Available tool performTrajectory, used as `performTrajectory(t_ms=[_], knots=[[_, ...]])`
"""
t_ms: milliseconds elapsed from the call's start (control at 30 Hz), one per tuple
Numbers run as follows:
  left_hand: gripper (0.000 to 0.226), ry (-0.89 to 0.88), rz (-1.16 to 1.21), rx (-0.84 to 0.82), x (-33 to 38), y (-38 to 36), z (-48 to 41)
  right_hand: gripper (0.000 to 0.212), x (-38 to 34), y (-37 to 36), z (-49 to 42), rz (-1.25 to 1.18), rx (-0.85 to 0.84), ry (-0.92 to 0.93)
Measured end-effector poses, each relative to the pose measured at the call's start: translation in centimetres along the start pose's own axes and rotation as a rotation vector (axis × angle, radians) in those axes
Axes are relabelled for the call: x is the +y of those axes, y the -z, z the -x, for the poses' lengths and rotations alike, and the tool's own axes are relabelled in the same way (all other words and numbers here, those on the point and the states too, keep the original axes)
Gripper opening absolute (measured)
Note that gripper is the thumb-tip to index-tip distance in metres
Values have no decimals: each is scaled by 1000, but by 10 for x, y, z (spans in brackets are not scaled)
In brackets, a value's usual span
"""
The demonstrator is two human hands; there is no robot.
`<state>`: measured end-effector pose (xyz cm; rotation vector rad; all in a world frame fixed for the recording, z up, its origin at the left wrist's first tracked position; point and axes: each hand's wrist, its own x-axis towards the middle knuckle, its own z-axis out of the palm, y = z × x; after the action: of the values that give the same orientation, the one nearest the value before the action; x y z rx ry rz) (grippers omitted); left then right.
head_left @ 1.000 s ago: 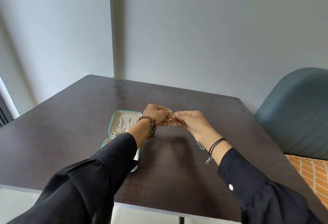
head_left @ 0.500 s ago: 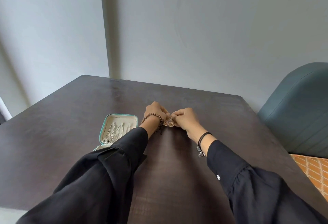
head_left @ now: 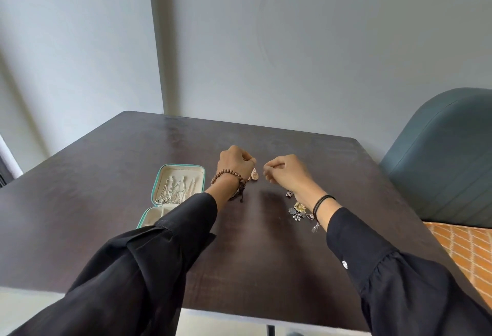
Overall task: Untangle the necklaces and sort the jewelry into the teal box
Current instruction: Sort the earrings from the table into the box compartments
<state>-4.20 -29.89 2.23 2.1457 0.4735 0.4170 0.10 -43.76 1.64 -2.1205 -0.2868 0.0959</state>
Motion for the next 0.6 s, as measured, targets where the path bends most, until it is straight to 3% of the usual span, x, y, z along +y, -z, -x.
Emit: performTrajectory(t_ms=[333, 467, 600], knots=[[11, -113, 10, -191, 7, -21, 67, 11, 22, 52, 64, -8, 33, 2], [17, -243, -31, -242, 5, -40, 91, 6, 43, 65, 81, 121, 78, 46], [32, -453, -199, -307, 2, -57, 106, 23, 59, 72, 97, 390, 41, 112]])
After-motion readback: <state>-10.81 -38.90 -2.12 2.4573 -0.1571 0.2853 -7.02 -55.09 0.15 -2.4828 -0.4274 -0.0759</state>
